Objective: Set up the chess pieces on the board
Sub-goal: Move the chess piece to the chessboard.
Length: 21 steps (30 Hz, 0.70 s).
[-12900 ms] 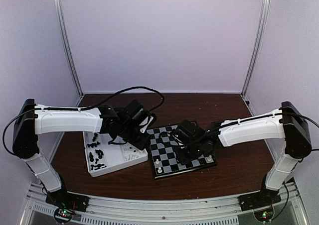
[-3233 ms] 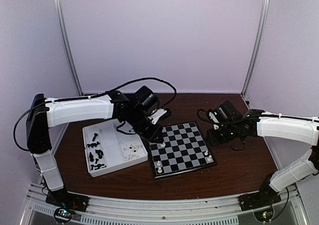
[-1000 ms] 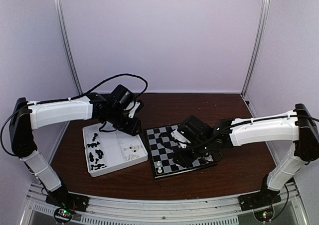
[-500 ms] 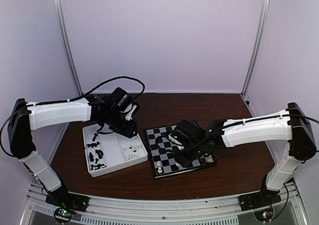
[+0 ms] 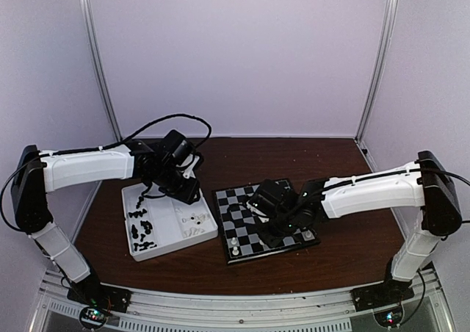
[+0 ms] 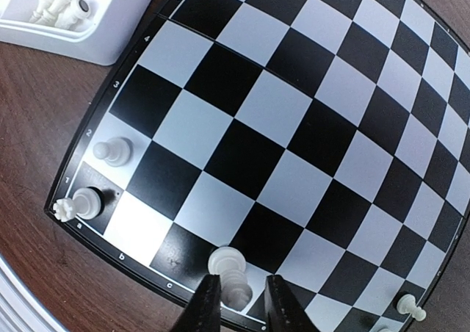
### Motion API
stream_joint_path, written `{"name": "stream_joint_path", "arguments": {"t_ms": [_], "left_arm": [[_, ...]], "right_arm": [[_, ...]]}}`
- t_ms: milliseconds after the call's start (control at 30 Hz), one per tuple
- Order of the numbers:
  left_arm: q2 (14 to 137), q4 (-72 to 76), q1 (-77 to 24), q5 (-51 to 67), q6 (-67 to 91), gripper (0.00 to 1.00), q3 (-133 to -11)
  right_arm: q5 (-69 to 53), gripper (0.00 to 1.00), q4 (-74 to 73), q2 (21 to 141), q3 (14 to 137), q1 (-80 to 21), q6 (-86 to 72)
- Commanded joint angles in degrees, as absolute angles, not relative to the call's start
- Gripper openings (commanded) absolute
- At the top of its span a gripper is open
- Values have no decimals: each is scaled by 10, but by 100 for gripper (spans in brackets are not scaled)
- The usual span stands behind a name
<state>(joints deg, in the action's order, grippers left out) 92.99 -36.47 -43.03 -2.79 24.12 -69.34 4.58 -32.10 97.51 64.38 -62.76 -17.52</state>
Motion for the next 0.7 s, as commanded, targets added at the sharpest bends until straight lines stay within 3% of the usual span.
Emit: {"name": "stream_joint_path", "arguments": {"t_ms": [0, 667], "left_arm": [[932, -363, -423, -27, 238, 39, -687], [951, -359, -423, -4, 239, 39, -691]], "right_arm": [[56, 21, -329, 976, 655, -631, -174], [103, 17, -362, 918, 610, -630, -185]]}}
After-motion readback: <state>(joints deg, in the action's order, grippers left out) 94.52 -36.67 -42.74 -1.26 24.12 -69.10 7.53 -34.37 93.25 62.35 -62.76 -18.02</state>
